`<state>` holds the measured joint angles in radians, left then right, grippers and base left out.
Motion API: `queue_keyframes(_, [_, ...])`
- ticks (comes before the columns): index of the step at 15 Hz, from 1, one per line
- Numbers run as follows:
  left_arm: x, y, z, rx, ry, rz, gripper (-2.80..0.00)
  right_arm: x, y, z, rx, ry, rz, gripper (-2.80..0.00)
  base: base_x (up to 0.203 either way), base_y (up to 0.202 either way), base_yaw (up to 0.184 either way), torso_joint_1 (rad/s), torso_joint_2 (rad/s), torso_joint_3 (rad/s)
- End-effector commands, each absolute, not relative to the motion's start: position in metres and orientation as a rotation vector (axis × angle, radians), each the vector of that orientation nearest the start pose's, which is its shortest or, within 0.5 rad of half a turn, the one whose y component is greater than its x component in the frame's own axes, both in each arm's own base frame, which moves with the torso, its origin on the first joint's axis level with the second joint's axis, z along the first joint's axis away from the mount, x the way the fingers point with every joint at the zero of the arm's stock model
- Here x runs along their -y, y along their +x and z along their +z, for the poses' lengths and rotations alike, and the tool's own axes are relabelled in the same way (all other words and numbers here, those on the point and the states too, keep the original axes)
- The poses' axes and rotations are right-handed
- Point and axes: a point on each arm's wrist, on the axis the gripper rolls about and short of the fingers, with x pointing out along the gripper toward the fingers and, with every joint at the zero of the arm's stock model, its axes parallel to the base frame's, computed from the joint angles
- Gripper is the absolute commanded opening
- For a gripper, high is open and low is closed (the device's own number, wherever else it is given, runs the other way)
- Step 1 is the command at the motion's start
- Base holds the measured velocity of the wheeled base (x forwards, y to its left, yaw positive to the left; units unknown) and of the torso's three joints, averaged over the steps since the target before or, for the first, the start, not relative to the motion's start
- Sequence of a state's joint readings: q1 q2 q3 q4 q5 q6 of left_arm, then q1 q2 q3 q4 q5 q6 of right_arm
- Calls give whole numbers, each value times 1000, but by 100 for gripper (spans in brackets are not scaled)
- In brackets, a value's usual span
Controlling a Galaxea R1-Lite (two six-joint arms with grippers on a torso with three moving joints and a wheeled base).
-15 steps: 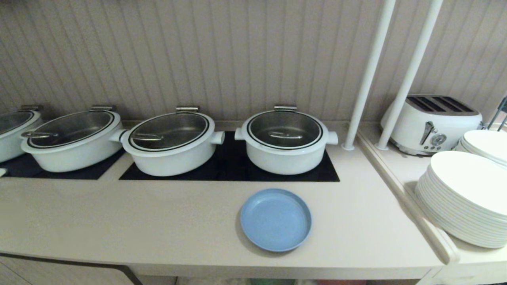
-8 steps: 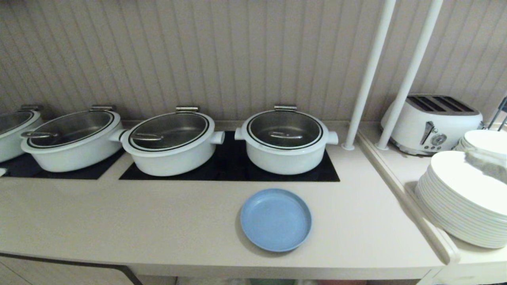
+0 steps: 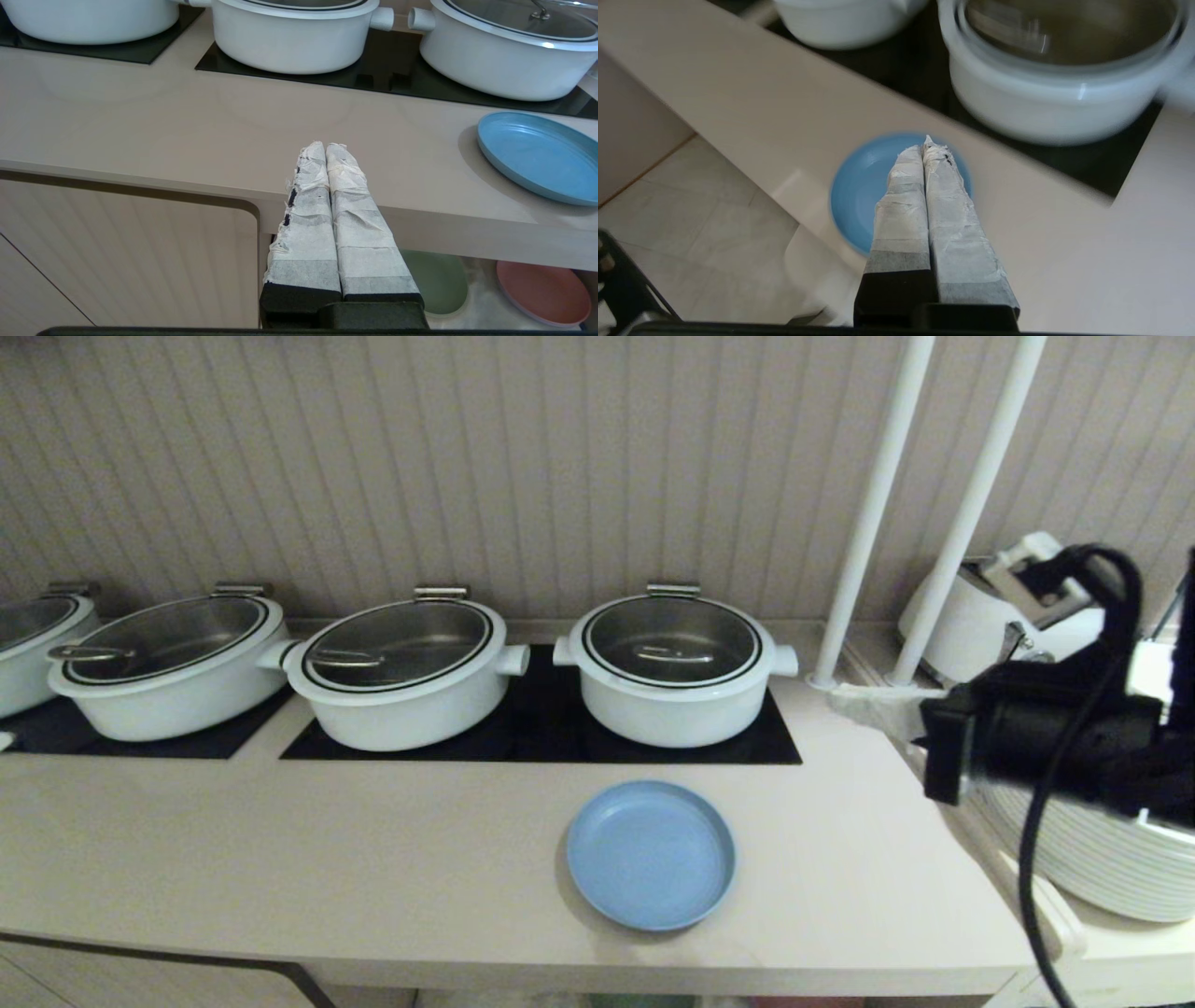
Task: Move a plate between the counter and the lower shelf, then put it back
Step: Pick up the plate
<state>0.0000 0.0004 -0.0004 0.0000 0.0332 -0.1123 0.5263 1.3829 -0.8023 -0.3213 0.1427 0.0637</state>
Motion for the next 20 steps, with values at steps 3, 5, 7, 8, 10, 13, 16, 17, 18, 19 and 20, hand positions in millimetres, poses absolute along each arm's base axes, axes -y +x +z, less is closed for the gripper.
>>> queue_keyframes(3, [-1,-23,76,3,-114,34,-280,-143,216,202,-555,-26,596,-280,0,0,0,0,0,0])
queue_keyframes(5, [-1,-23,76,2,-114,34,-280,-147,222,199,-694,-62,581,-280,0,0,0,0,0,0])
queue_keyframes(7, [-1,-23,76,3,-114,34,-280,-156,233,200,-778,-71,567,-280,0,0,0,0,0,0])
queue_keyframes(8, [-1,-23,76,3,-114,34,-280,-163,240,197,-817,-57,559,-280,0,0,0,0,0,0])
queue_keyframes(10, [-1,-23,75,2,-114,34,-280,-182,247,190,-905,-20,543,-280,0,0,0,0,0,0])
queue_keyframes(13, [-1,-23,76,2,-114,34,-280,-201,249,172,-1088,-66,475,-280,0,0,0,0,0,0])
queue_keyframes(16, [-1,-23,75,2,-114,34,-280,-219,256,153,-1151,-70,377,-280,0,0,0,0,0,0])
queue_keyframes(17, [-1,-23,75,2,-114,34,-280,-221,257,148,-1170,-87,341,-280,0,0,0,0,0,0])
queue_keyframes(18, [-1,-23,75,2,-114,34,-280,-224,260,140,-1191,-107,298,-280,0,0,0,0,0,0])
queue_keyframes(19, [-1,-23,76,3,-114,34,-280,-227,262,133,-1204,-113,263,-280,0,0,0,0,0,0])
queue_keyframes(20, [-1,-23,75,2,-114,34,-280,-229,264,128,-1211,-117,238,-280,0,0,0,0,0,0])
